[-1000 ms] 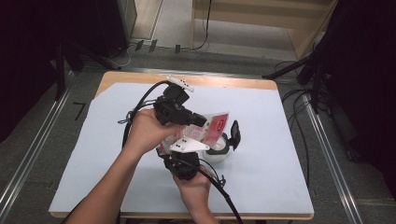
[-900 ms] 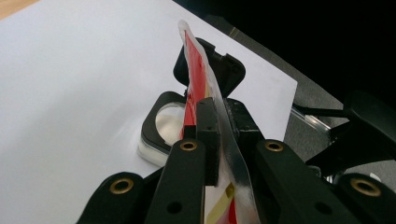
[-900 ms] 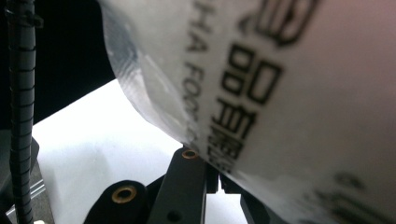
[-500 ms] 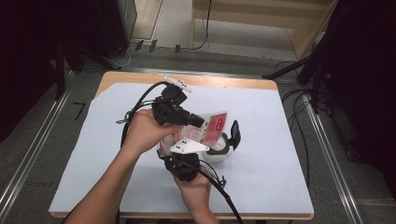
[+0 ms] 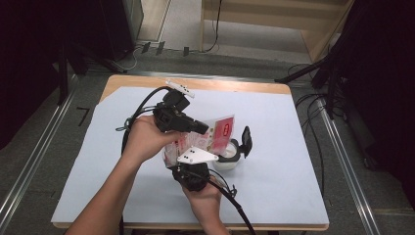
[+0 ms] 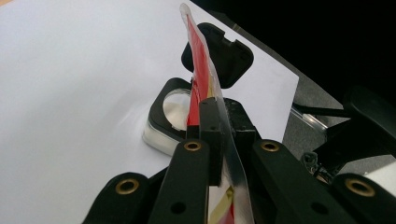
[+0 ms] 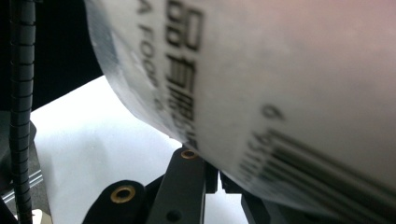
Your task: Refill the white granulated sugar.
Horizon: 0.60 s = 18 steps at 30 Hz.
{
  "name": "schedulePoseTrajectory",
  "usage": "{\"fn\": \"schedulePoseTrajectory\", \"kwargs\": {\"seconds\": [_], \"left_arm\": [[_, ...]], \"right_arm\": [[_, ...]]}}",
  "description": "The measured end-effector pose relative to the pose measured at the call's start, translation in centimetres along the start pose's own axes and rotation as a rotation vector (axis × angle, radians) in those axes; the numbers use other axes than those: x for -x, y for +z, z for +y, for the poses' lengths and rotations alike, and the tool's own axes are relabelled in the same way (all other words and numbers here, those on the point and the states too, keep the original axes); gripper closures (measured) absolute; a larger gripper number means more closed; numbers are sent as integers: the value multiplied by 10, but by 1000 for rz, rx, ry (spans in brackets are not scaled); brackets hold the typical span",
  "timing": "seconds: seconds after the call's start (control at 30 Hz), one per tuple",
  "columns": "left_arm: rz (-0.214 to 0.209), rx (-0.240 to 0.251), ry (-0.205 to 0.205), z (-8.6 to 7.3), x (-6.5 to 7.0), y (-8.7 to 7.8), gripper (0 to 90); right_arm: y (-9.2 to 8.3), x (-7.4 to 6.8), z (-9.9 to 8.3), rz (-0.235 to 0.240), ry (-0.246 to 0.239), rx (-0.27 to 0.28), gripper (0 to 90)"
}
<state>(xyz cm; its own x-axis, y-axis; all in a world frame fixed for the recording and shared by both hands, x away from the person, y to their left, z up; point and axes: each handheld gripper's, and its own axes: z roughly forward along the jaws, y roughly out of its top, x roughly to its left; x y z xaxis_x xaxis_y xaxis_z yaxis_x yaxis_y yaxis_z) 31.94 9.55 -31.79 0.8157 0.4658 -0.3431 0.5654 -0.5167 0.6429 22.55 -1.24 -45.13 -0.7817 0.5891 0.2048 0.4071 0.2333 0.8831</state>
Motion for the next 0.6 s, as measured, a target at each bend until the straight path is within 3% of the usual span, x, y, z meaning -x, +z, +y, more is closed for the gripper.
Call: {"fn": "schedulePoseTrajectory", "kwargs": {"seconds": [0.37,0.6], "left_arm": [[-6,6,-10,-6,-5,-2,894],[0,16,-3,-7,-4,-1,899]], "right_arm": [[-5,12,-3,-2,66,28,892],[-7,12,-4,-6,59,25,892]]}}
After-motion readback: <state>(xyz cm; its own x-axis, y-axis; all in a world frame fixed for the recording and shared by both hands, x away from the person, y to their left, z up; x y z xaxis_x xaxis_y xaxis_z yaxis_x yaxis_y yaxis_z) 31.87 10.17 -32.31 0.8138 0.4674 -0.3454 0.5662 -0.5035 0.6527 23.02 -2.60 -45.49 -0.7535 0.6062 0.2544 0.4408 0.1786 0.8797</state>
